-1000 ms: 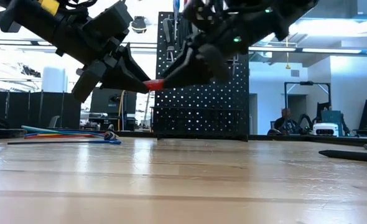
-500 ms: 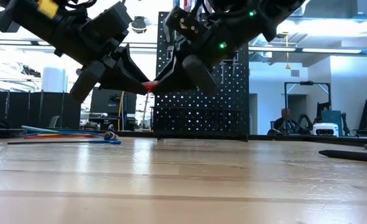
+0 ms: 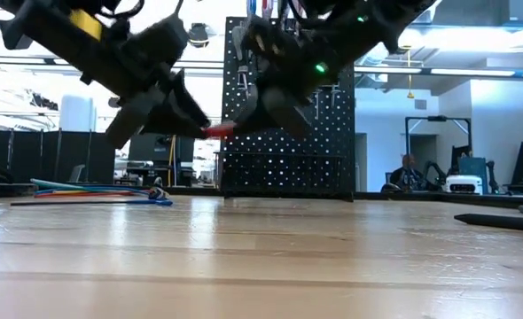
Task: Hang tools onto peg board
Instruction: Hang the red t handle screwdriver on the black peg board
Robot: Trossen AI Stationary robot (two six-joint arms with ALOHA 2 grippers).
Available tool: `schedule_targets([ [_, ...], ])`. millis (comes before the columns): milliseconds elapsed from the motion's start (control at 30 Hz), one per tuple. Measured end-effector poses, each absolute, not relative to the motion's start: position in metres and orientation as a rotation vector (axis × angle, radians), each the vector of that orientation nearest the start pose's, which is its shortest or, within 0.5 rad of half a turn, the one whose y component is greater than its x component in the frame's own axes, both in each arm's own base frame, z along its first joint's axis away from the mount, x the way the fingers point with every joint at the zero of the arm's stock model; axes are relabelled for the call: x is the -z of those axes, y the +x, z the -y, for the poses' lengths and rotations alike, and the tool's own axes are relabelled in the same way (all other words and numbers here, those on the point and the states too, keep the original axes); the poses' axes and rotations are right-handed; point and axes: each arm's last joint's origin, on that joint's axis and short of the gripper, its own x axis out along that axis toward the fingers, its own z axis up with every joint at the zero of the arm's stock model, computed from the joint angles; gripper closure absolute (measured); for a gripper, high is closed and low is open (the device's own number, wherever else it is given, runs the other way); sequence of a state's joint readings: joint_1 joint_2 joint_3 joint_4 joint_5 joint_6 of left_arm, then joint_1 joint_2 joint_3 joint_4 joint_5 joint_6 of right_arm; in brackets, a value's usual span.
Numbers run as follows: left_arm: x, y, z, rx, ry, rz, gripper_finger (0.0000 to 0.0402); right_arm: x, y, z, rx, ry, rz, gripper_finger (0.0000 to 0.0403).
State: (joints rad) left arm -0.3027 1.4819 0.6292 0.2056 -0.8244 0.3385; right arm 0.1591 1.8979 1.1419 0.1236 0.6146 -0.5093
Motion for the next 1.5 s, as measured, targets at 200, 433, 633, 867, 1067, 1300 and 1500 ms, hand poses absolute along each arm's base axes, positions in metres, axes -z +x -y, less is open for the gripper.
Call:
schedule_targets([
  [200, -0.161, 0.262, 0.040, -0.529, 0.639, -0.750, 0.0227, -0.193, 0.375, -0.050, 0.610, -0.853, -0.803, 0.0320],
  [433, -0.157, 0.260, 0.028, -0.595, 0.574, -0.789, 0.0224, -0.238, 0.343, -0.049, 0.994, -1.031, -0.845, 0.0320],
  [633, -0.157, 0.260, 0.029, -0.573, 0.570, -0.785, 0.0224, -0.280, 0.319, -0.027, 1.076, -1.100, -0.921, 0.0320],
  [867, -0.160, 0.264, 0.029, -0.545, 0.562, -0.750, 0.0224, -0.313, 0.315, -0.002, 0.977, -1.147, -0.934, 0.0320],
  [1067, -0.160, 0.266, 0.031, -0.494, 0.551, -0.745, 0.0224, -0.342, 0.334, 0.008, 0.935, -1.294, -0.747, 0.0320],
  [1300, -0.159, 0.265, 0.031, -0.494, 0.543, -0.756, 0.0224, -0.359, 0.340, 0.023, 1.065, -1.574, -0.692, 0.0320],
  [1500, -0.158, 0.264, 0.031, -0.496, 0.539, -0.766, 0.0224, -0.347, 0.348, 0.049, 1.120, -1.612, -0.779, 0.0320],
])
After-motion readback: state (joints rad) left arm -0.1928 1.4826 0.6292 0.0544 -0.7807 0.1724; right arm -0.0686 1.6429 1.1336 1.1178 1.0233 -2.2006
